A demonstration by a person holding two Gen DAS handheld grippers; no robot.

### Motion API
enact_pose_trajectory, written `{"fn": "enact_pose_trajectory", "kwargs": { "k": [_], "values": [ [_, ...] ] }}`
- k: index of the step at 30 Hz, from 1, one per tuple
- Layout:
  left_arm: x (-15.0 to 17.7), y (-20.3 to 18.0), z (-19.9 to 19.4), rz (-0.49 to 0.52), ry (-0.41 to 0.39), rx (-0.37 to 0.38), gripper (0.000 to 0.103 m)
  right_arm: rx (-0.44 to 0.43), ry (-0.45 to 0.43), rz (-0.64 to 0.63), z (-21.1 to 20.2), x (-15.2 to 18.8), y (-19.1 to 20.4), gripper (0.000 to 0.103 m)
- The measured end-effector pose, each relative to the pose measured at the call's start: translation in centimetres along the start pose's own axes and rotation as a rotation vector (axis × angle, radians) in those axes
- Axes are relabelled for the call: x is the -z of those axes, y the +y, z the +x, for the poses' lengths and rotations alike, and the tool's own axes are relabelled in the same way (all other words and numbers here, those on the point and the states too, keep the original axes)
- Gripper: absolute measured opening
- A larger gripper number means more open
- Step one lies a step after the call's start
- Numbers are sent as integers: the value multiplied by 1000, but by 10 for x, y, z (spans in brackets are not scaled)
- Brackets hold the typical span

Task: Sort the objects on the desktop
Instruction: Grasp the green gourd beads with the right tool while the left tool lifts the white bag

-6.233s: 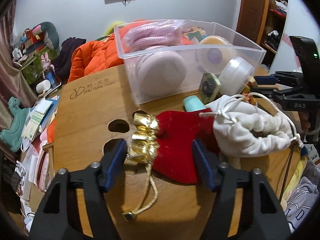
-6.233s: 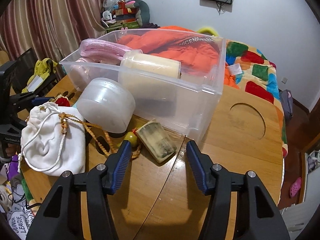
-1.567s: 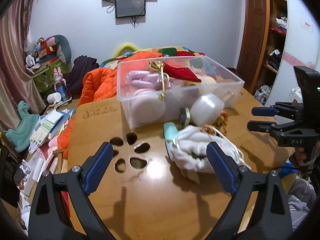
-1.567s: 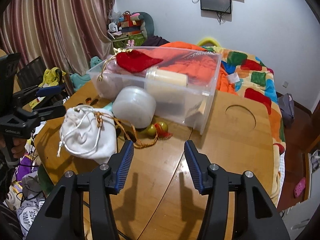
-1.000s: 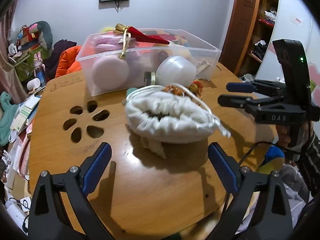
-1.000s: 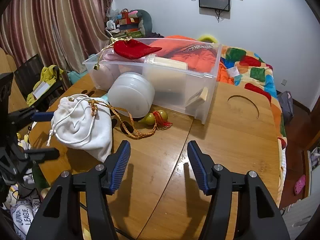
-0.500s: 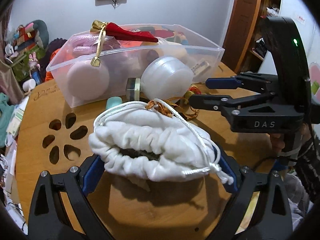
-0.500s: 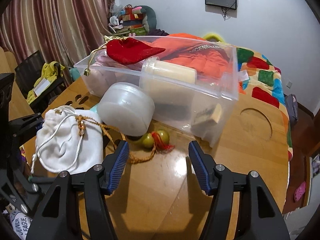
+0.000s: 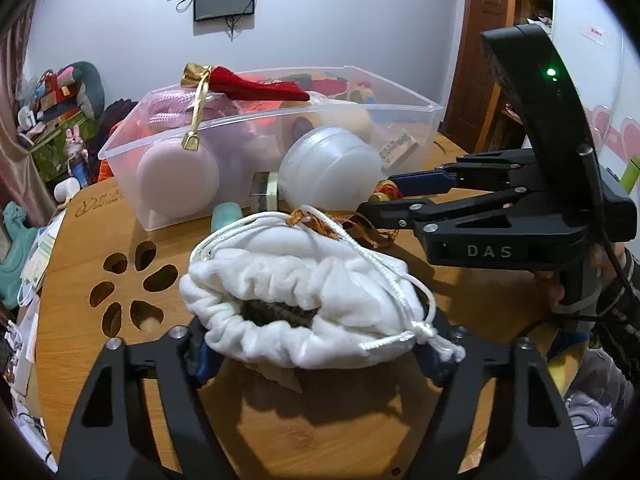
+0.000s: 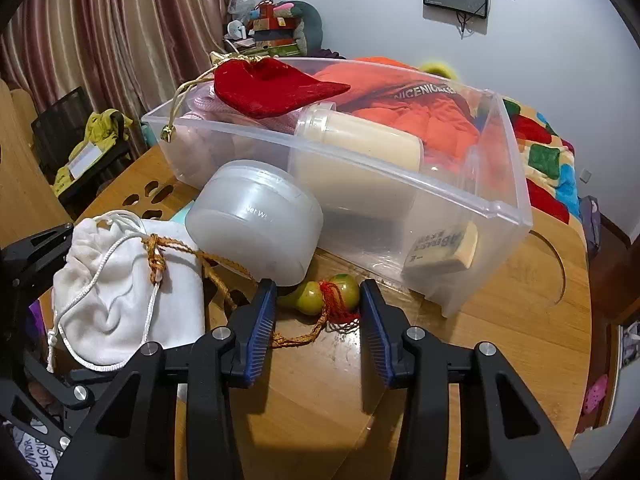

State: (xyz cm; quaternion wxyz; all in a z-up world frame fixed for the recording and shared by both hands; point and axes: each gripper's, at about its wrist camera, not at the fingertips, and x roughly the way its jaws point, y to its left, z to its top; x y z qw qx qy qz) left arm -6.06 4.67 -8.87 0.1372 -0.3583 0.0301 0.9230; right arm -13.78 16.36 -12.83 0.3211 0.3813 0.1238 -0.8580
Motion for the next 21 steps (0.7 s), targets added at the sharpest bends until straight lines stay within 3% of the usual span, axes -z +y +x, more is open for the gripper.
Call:
{"fn": "enact_pose_trajectory", "kwargs": {
  "k": [8,21],
  "values": [
    [-3,9,-11,-38,-17,55,57,1,-26,3,-13,7,4,39],
    [-5,8,-42,-44,-59,67,55,27,-132,66,-64,9,-3,39]
  ]
}}
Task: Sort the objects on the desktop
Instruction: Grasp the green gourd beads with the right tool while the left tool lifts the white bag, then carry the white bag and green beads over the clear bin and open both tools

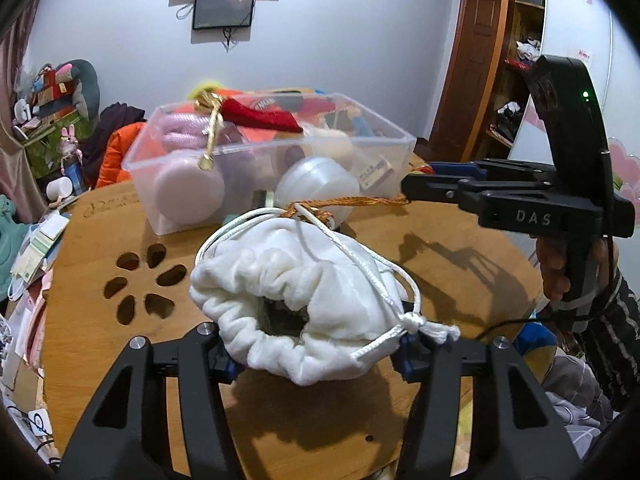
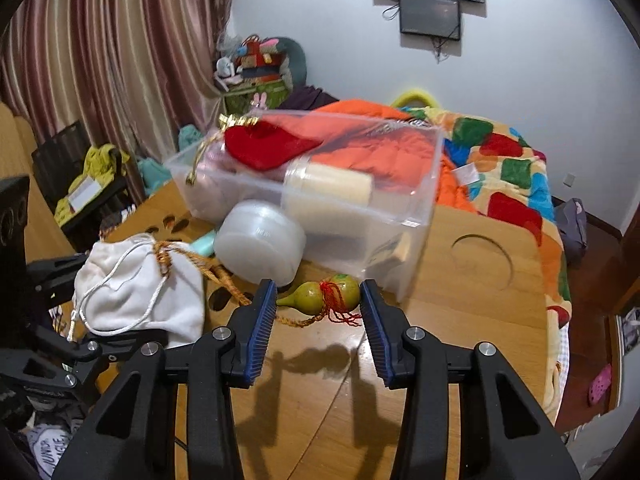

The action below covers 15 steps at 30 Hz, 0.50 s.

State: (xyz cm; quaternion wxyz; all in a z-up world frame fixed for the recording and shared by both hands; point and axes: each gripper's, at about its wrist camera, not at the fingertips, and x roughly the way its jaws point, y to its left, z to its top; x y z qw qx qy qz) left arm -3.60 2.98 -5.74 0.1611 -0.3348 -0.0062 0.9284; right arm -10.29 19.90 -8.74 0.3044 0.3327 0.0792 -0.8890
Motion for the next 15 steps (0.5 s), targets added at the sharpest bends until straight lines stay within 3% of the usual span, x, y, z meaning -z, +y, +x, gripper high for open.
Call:
{"fn": "enact_pose_trajectory", "kwargs": {
  "k": [3,15],
  "values": [
    [-5,2,-9,-2,-12,9,55,-2,-24,19,-10,-4,-2,39],
    [-40,18,-29,28,-86,-67,55,-6,-118,-10,-27,-28,14,39]
  ]
}}
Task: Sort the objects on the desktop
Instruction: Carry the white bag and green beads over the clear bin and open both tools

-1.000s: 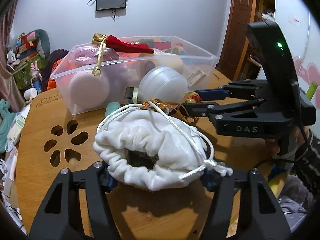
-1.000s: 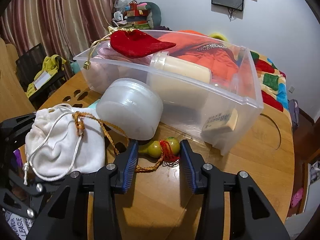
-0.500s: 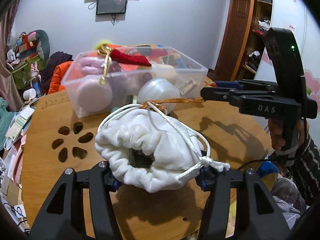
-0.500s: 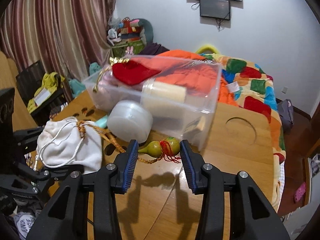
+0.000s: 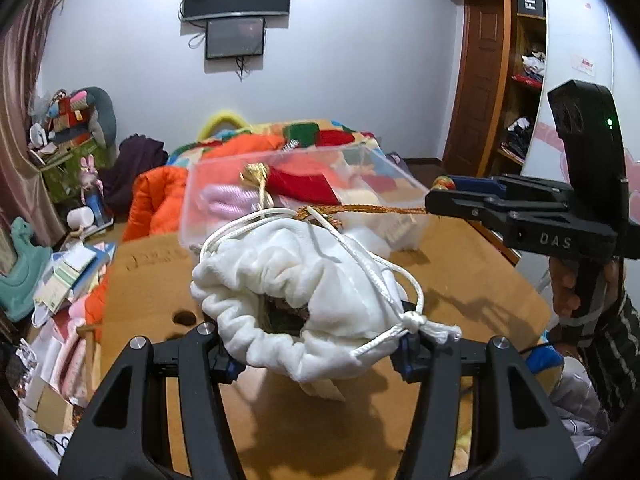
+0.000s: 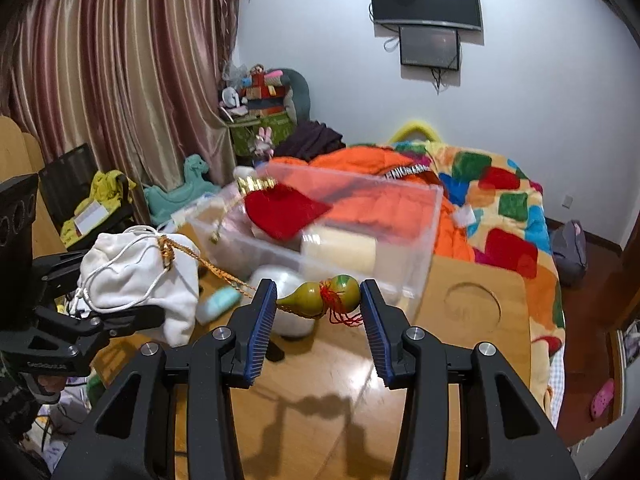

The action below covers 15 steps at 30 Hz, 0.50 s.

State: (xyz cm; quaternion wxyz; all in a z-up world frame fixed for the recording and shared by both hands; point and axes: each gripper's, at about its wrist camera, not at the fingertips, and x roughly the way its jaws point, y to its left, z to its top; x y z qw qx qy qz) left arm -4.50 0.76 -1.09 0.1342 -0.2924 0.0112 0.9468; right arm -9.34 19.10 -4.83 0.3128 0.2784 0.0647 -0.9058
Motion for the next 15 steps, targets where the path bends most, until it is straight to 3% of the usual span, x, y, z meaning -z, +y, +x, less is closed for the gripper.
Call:
{"fn": "enact_pose_trajectory", "kwargs": {
  "k": [15],
  "values": [
    [-62,33,23,22,-14,-30,55,-28,-30,72,35,-44,-3,39]
  ]
}}
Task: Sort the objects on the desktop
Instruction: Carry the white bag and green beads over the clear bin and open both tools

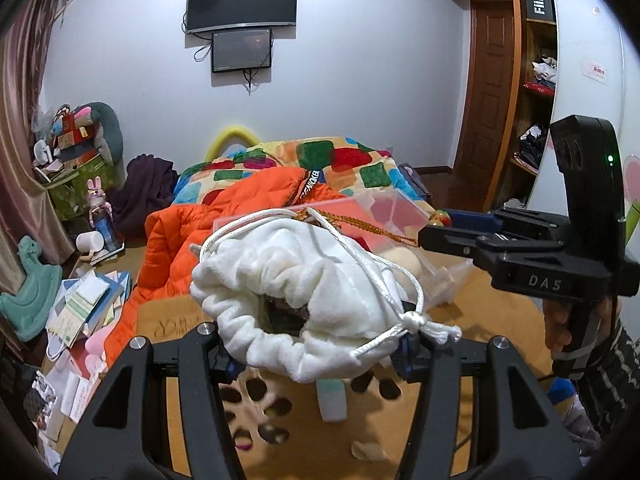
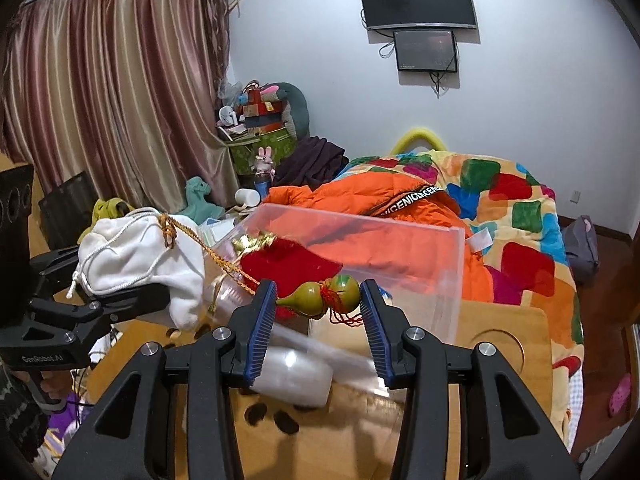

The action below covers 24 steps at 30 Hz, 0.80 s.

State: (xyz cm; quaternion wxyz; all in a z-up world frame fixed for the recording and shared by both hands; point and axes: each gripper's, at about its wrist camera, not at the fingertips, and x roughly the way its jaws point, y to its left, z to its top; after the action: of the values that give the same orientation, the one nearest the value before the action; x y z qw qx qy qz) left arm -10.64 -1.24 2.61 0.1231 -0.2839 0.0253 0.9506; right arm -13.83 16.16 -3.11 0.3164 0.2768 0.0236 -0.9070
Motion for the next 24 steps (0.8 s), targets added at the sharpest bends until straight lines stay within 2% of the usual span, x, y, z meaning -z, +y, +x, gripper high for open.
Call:
{"fn": "enact_pose_trajectory", "kwargs": {
  "k": [10,13,19,24],
  "values": [
    [-28,20,47,-35,45,9,55,41,-1,56,35,-31,-14,39],
    [-32,25,63,-68,53,32,55,47,7,93,48,-32,-24,39],
    [-30,22,94,-70,69,-2,55,76,40,128,77,-30,-33,39],
    [-24,17,114,-57,87,2,55,110,56,120,87,-24,-39,39]
  ]
}}
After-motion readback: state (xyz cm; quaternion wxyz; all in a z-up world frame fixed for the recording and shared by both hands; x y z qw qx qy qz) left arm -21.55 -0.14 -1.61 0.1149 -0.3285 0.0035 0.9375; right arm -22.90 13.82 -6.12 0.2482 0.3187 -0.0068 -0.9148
